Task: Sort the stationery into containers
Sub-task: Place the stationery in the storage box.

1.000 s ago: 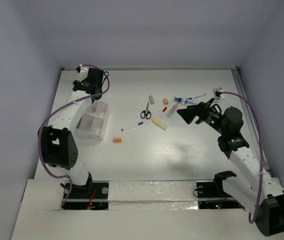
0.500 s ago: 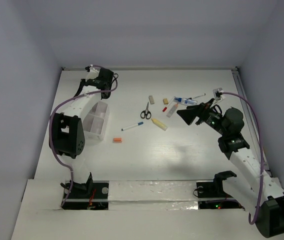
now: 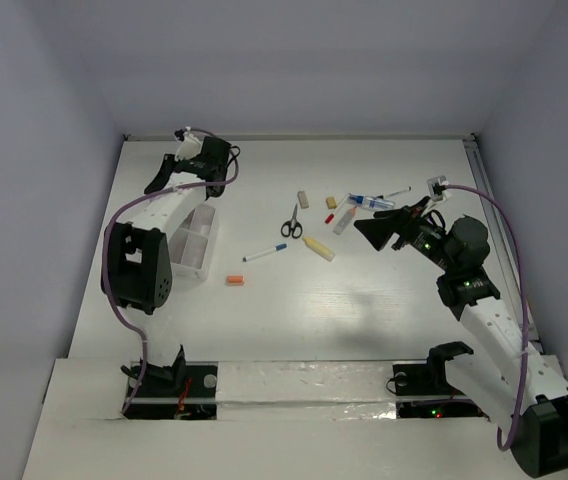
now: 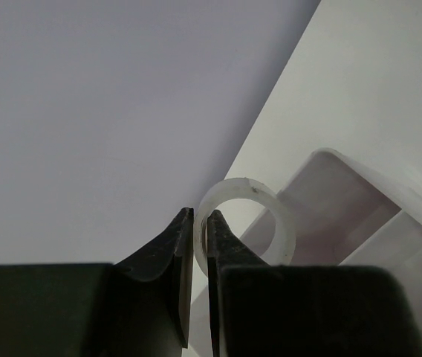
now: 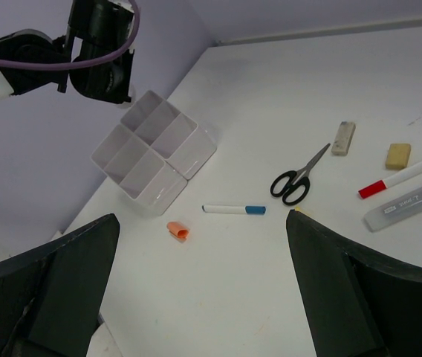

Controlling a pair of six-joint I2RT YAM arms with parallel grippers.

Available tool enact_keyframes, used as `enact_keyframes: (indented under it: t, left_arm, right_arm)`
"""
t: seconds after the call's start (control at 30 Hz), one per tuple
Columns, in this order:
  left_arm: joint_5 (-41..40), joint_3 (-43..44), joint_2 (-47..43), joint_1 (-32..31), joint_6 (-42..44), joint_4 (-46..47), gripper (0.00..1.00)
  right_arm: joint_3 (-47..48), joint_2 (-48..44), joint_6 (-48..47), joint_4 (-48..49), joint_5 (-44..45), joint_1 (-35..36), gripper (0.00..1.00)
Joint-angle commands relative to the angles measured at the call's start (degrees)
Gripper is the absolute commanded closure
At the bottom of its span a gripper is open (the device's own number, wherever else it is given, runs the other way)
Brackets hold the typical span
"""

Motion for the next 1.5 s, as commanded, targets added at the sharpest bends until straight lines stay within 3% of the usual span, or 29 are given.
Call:
enact_keyframes:
  t: [0.0,0.37,0.73,1.37,1.4,1.47]
  left_arm:
    - [-3.25,-1.50,-0.21,-0.76,1.51,2.01,1.00]
    - [-4.30,-2.64,1.73,-0.76,2.03,2.54,1.00]
    - [-5.44,-4.31,3.92,-0.76,0.19,2.37,0.89]
    - [-6.24,0.78,-0.38,-2.95,1.15,1.22,0.42]
    - [-6.24,1.92,-0.73,-3.47,1.42,1.22,0.34]
    - [-5.80,3.24,-1.43,-3.48,1.77,0.70,0.29]
  right_arm:
    - [0.00,-0.68,-0.17,3.58,-0.64,0.34,0.00]
    - [0.09,-1.47,-0.78,2.70,0.15,0.34,0.00]
    - [0.18,-2.09,-1.05,2.09,0.59,0.34,0.00]
    - [0.36,-1.83,-1.40,1.47,0.50,0.34,0.00]
    - [0.53,-1.74,-1.40,1.30,0.41,0.34,0.00]
    - [0.79,-1.47,-1.49,1.12,0.41,0.34,0.00]
